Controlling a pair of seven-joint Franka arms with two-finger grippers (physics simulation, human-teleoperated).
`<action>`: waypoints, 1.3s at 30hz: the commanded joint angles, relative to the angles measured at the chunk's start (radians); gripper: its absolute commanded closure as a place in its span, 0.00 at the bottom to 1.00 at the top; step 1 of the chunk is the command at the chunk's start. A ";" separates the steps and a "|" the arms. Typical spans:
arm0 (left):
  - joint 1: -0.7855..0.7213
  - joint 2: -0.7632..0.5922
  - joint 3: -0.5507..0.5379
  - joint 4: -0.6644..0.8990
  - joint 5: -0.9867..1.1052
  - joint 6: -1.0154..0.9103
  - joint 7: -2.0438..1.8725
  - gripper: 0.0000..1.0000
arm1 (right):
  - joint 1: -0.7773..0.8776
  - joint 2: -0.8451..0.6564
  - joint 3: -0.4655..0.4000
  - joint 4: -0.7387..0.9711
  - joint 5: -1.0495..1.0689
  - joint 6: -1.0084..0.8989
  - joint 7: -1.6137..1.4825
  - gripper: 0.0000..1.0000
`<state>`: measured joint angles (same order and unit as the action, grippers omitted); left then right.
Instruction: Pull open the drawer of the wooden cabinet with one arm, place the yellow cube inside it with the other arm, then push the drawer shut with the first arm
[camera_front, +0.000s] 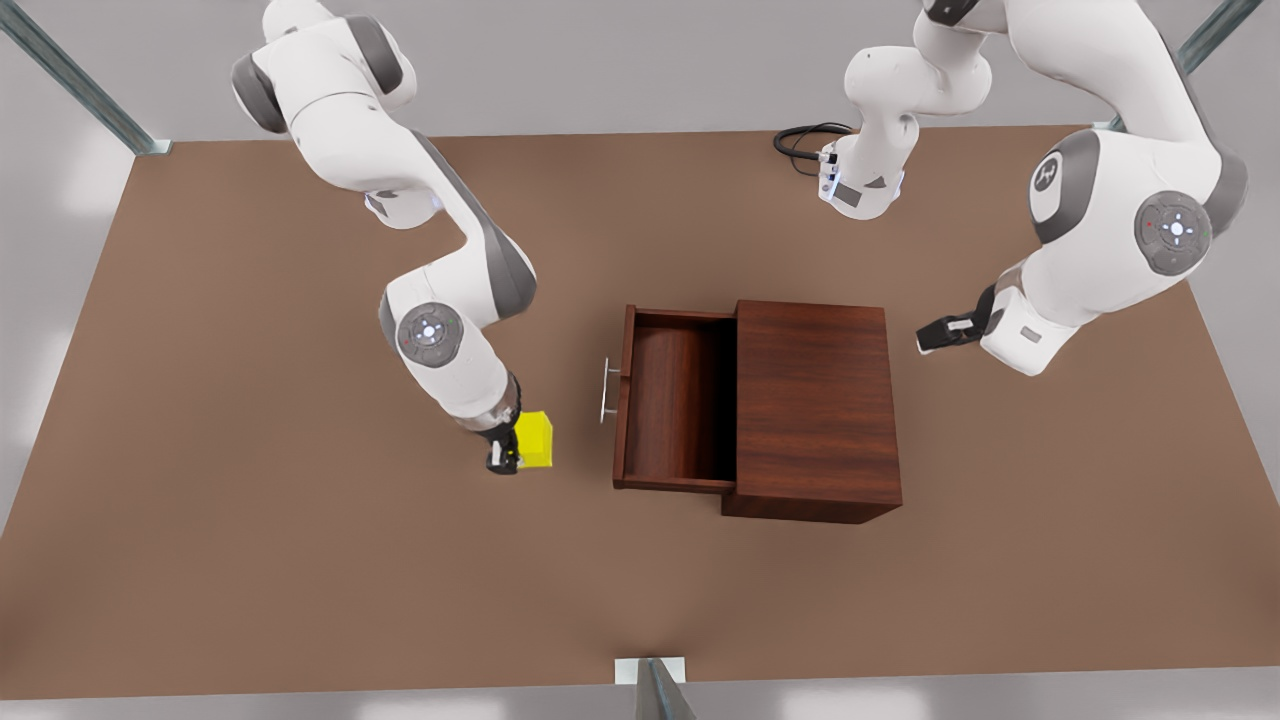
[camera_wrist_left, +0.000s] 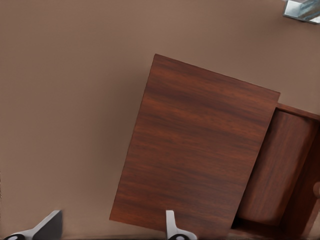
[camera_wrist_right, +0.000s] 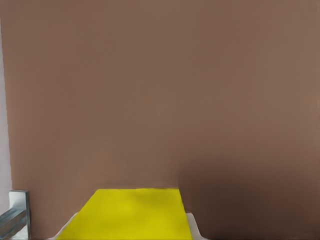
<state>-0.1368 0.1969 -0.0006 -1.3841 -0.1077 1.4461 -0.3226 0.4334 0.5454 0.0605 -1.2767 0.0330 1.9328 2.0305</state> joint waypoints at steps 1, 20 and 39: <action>0.008 -0.001 0.002 -0.001 0.000 -0.036 0.318 0.00 | 0.033 0.039 -0.002 0.101 0.016 -0.261 0.365 0.33; 0.008 -0.017 0.008 -0.024 0.014 -0.030 0.306 0.00 | 0.249 0.314 0.016 0.430 0.096 -0.109 0.735 0.33; -0.170 -0.016 -0.041 -0.039 -0.081 0.006 -0.800 1.00 | -0.220 0.119 0.116 0.418 0.024 -0.456 0.176 0.00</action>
<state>-0.2658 0.1801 -0.0378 -1.4228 -0.1644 1.3974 -0.2979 0.2506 0.6829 0.1652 -0.8711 0.0878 1.6495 2.5675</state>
